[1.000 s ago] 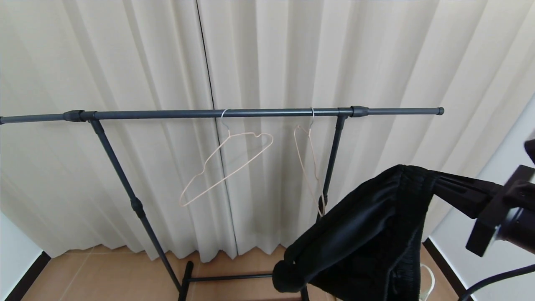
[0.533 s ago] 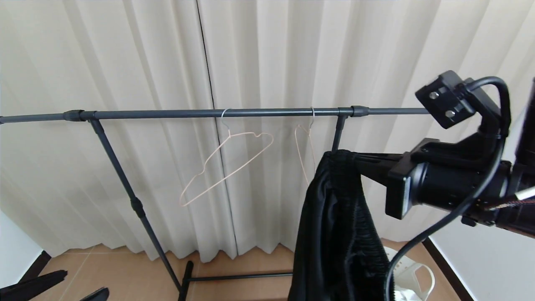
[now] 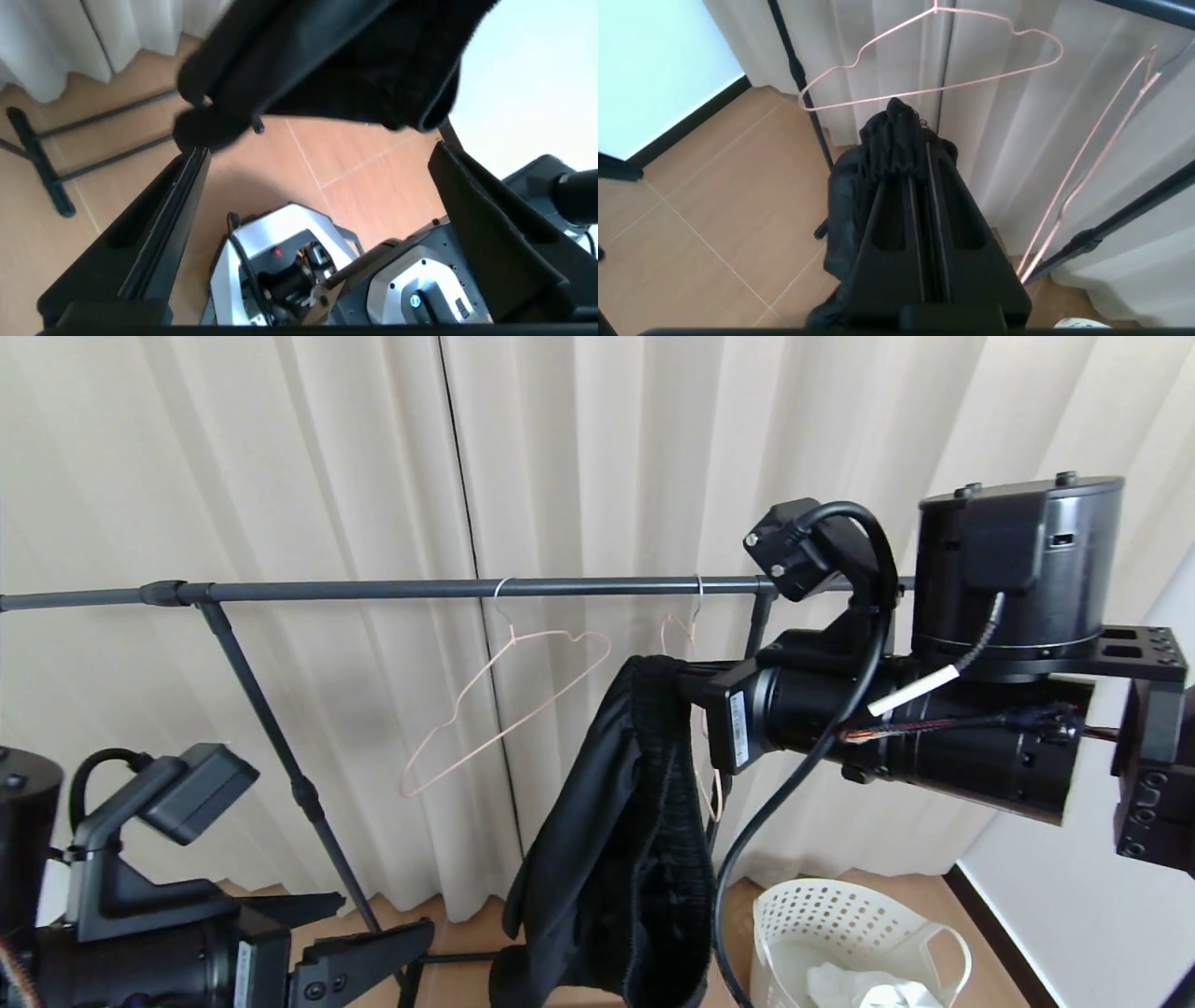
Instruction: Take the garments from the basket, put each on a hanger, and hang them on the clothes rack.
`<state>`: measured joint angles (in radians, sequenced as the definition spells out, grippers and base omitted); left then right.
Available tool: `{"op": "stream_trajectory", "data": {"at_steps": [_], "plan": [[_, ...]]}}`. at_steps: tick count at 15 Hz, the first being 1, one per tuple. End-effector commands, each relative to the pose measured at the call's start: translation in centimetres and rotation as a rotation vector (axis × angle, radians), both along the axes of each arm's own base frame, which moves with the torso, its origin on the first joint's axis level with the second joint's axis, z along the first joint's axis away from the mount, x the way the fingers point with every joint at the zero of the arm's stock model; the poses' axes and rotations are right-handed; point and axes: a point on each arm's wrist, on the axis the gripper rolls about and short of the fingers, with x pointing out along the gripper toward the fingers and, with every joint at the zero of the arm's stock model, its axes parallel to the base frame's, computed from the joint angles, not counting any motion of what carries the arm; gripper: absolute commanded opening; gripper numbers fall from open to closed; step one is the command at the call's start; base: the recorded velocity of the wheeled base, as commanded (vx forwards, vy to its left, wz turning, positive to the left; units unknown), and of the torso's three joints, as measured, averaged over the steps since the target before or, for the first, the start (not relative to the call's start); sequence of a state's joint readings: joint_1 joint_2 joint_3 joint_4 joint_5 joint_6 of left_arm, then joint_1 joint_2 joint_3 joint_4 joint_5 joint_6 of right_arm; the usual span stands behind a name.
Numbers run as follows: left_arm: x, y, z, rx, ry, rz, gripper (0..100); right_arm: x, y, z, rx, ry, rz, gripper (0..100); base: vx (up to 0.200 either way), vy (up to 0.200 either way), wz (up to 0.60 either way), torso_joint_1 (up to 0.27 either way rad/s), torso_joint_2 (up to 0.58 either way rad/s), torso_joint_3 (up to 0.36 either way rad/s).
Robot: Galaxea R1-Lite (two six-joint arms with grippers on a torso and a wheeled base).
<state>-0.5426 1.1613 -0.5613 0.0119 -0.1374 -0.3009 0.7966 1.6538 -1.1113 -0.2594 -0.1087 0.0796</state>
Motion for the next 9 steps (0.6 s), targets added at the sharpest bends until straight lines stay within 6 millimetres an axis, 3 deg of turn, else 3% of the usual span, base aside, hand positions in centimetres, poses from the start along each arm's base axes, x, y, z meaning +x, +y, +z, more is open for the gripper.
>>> {"op": "stream_trajectory", "data": {"at_steps": [1,7,8,9], "plan": [[1.6,-3.0,-1.7,0.026,0.125,-0.02,100,1.8,2.5,-1.5,-0.004,0.04,-0.035,0,0.0,0.0,0.0,0.0,0.0,0.0],[6.1,-9.5,-5.2,0.046,0.205,-0.018,100,3.6,4.0,-0.3,0.05,-0.006,-0.158,0,0.0,0.0,0.0,0.0,0.0,0.0],[6.1,-9.5,-5.2,0.046,0.205,-0.018,100,3.6,4.0,-0.3,0.05,-0.006,-0.158,0,0.0,0.0,0.0,0.0,0.0,0.0],[7.3,-11.5,-5.5,0.022,0.22,0.038,100,4.0,4.3,-0.3,0.044,-0.024,-0.22,0,0.0,0.0,0.0,0.0,0.0,0.0]]}}
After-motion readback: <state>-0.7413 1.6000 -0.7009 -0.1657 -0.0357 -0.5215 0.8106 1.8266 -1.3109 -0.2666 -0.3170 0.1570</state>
